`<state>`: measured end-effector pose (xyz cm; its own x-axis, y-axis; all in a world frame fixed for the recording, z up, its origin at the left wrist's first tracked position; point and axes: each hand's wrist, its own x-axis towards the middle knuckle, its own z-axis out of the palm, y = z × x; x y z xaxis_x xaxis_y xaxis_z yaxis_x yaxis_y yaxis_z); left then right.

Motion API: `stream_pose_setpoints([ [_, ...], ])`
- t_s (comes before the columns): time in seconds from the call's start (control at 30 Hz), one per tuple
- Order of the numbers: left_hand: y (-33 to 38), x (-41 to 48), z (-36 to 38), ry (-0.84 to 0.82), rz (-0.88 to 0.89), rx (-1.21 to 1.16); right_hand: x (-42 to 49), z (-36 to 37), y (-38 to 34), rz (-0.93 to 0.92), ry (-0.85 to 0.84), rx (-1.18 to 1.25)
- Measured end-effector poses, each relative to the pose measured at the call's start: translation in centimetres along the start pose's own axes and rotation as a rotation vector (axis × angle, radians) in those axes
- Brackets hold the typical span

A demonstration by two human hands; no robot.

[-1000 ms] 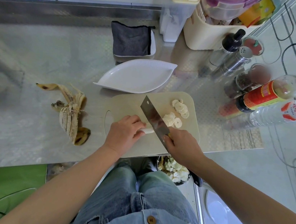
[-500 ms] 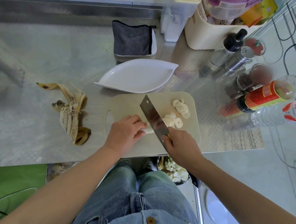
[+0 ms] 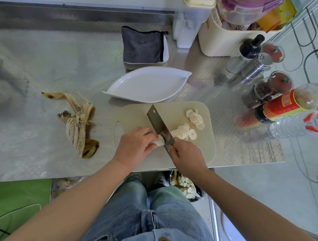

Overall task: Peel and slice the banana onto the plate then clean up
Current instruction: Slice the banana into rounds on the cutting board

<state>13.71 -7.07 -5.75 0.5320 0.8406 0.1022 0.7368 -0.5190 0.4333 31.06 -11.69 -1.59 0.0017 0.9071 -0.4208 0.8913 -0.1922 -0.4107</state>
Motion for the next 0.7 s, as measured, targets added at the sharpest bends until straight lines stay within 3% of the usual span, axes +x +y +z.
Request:
stream_pose_setpoints([
  [0.7, -0.2, -0.1, 0.1, 0.027, 0.010, 0.022, -1.9, -2.5, 0.1, -0.040, -0.016, -0.044],
])
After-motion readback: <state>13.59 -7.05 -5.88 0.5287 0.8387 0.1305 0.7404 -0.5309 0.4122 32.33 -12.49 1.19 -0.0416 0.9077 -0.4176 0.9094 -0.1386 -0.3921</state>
